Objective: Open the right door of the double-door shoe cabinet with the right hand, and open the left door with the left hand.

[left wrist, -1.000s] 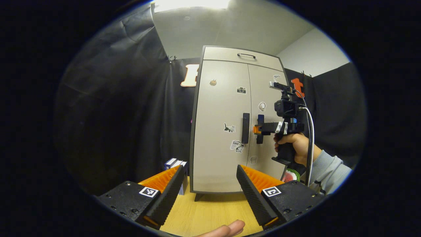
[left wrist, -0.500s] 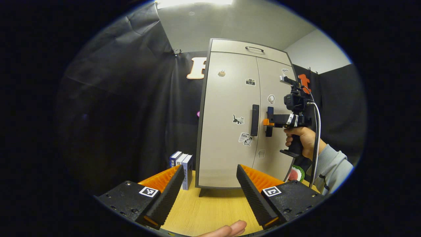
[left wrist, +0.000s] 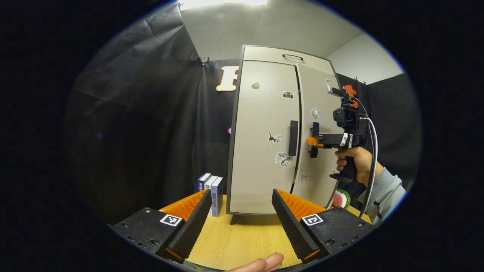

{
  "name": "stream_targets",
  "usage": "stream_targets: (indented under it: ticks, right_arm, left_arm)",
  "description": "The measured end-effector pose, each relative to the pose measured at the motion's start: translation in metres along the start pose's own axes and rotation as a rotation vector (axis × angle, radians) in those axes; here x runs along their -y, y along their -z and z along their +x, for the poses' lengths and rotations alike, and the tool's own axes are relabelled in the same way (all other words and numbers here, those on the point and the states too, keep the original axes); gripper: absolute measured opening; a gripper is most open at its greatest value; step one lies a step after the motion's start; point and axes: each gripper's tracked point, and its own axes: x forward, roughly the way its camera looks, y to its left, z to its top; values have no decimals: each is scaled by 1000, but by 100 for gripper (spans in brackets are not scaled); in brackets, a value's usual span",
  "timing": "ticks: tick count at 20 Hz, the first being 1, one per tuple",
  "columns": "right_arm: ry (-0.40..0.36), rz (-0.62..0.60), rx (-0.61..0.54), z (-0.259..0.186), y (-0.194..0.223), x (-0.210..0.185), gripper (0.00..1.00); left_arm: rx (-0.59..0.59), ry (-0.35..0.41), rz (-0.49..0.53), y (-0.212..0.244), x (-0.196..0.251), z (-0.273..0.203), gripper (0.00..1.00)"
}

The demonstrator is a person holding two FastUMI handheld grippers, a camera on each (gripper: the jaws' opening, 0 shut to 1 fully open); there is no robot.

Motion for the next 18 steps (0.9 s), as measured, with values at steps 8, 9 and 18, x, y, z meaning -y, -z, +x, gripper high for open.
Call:
stream_targets:
  ticks: [8,9,18]
  right_arm:
    - [-58,22,-28,-36,3,9,25]
    - [-63,37,-38,-38,4,10,25]
    - [-103,65,-112,-71,9,23,25]
  left_arm:
    - [-15,43,24,2,30,-11,99]
    - [-9,46,30,0,32,-13,99]
    - [24,44,47,-12,45,-25,99]
